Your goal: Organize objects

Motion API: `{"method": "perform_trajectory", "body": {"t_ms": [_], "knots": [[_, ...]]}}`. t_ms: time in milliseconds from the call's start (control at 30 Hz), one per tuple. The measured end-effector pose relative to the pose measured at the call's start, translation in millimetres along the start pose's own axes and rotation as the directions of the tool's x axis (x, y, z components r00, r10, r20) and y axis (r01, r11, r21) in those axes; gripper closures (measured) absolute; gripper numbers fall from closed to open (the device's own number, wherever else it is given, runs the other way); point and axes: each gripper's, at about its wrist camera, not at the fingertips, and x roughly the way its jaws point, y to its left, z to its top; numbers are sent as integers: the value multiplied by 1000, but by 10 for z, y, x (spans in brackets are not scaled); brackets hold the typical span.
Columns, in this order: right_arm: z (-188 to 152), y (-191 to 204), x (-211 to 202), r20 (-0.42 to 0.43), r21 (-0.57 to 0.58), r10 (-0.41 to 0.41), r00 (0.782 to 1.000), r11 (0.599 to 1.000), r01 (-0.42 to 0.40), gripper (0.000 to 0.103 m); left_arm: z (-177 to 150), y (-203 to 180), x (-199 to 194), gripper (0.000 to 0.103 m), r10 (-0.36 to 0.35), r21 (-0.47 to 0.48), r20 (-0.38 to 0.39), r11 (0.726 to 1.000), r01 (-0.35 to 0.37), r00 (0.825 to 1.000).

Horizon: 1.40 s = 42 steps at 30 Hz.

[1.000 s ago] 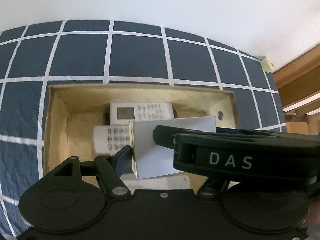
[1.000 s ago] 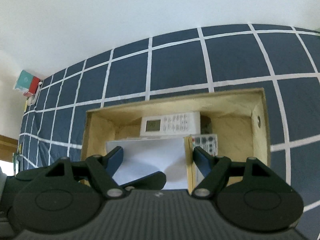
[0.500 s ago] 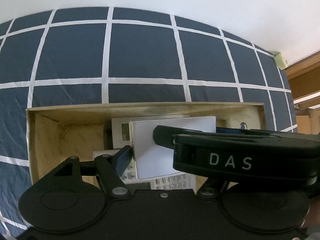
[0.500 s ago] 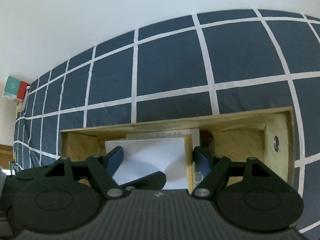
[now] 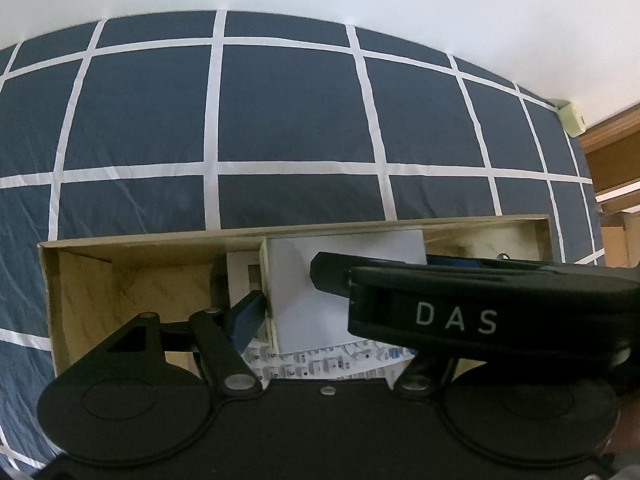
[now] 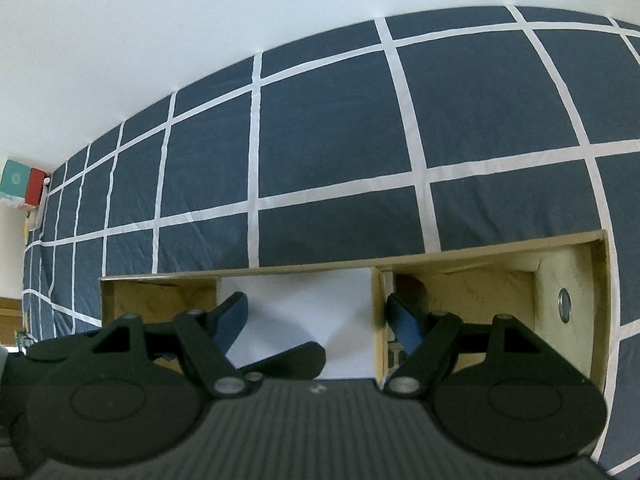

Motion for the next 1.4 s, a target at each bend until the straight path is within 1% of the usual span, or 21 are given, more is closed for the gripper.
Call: {"method": "perform_trajectory", "body": {"t_ms": [200, 300, 567, 767, 867, 967, 1067, 1267, 1333, 1400], "knots": [[-20, -12, -96, 26, -7, -10, 1000, 1000, 10, 27, -36, -7, -105, 35, 27, -9, 20, 1000, -26, 999], [-45, -4, -199, 39, -16, -2, 999, 1000, 3, 27, -90, -3, -194, 35, 55, -22, 31, 998, -55, 998], [-192, 58, -600, 104, -64, -41, 994, 997, 48, 24, -360, -17, -498, 31, 124, -50, 69, 991, -121, 990], [-434, 67, -947, 148, -92, -73, 986, 992, 88, 22, -636, -51, -758, 29, 167, -62, 104, 985, -161, 981], [-589, 63, -1110, 170, -103, -98, 981, 988, 116, 21, -770, -68, -884, 25, 190, -70, 126, 981, -182, 974], [-744, 47, -1246, 186, -103, -117, 976, 985, 138, 18, -921, -81, -1005, 25, 215, -75, 146, 976, -206, 966], [-907, 22, -1372, 201, -103, -134, 970, 982, 157, 15, -1068, -74, -1113, 20, 228, -94, 161, 972, -216, 960], [-1217, 6, -1556, 222, -111, -166, 961, 975, 194, 9, -1318, -116, -1296, 17, 255, -108, 190, 965, -238, 948], [-1311, -1, -1609, 229, -113, -179, 957, 971, 209, 8, -1390, -140, -1334, 15, 267, -109, 196, 962, -249, 944], [-1399, -19, -1656, 230, -113, -184, 956, 970, 214, 5, -1468, -172, -1371, 8, 276, -106, 204, 960, -259, 939]]}}
